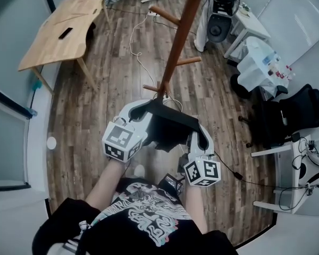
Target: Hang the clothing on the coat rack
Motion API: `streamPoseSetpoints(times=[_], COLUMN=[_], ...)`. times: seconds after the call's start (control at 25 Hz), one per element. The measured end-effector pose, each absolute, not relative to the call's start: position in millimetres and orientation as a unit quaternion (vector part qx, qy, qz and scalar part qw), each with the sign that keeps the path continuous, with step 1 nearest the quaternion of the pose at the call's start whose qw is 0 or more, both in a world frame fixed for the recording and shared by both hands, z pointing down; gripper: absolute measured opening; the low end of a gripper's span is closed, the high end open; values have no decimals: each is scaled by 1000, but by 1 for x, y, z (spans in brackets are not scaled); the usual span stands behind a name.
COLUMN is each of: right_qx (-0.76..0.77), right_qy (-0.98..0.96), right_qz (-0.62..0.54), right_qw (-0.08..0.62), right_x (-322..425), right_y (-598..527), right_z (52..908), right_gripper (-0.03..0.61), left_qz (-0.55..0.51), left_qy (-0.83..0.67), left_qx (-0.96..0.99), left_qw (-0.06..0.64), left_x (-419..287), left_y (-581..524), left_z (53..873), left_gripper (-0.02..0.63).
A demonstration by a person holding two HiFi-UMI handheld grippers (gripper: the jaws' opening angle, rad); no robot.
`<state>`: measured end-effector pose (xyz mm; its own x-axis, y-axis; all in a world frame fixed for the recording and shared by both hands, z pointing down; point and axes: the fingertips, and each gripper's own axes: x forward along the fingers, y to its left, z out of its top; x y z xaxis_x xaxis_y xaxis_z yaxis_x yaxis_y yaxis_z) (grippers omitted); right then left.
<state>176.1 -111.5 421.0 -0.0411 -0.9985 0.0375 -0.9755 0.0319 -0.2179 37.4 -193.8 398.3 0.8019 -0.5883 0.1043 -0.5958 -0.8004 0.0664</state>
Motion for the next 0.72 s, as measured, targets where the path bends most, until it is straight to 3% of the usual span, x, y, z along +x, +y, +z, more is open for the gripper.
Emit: streamPoseSetpoints(times=[0.72], right_qx=[-688], right_qy=[718], right_qz=[-89], right_qw=[63], right_x=[178], right_y=[-109], right_z=[419], right_gripper=[11], left_qz=[39], left_qy=[-320], left_qx=[946], left_qw=[48], left_x=[36], left_y=[-193], left_z=[397], left_gripper=[11])
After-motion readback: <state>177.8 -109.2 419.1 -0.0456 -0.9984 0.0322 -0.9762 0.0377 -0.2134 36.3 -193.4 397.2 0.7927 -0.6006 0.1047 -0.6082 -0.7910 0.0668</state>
